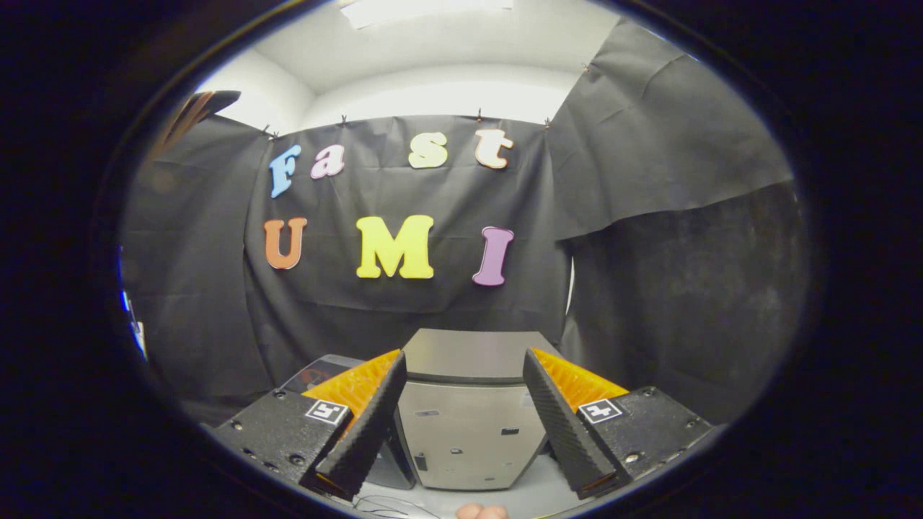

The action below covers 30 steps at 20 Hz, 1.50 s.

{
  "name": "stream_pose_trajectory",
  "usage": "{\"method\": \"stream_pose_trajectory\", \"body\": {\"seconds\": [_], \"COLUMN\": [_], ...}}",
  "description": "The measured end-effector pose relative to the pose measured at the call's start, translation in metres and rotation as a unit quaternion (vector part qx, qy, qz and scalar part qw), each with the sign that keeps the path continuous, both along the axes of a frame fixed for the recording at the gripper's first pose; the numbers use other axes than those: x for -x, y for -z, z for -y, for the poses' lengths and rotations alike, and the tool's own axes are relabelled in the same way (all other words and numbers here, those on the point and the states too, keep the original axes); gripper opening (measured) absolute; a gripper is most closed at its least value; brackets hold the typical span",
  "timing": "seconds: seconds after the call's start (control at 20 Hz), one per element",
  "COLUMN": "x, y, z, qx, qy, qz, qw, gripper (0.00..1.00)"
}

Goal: Put the clothes into the washing machine and then close the washing machine lid.

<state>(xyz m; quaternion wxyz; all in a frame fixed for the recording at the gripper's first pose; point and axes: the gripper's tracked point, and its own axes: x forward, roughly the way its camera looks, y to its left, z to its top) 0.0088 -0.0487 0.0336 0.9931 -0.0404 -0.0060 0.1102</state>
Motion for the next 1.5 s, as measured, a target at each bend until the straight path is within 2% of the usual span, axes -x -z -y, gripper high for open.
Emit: {"method": "stream_pose_trajectory", "body": {"seconds": [0.8, 1.5], "x": [0.018, 0.012], "y": [-0.001, -0.001], "z": [0.002, -0.003], "qx": [-0.007, -0.009], "qy": [-0.015, -0.020], "qz": [0.000, -0.001], "qw": [1.000, 1.000], "gripper": [1.00, 1.00]}}
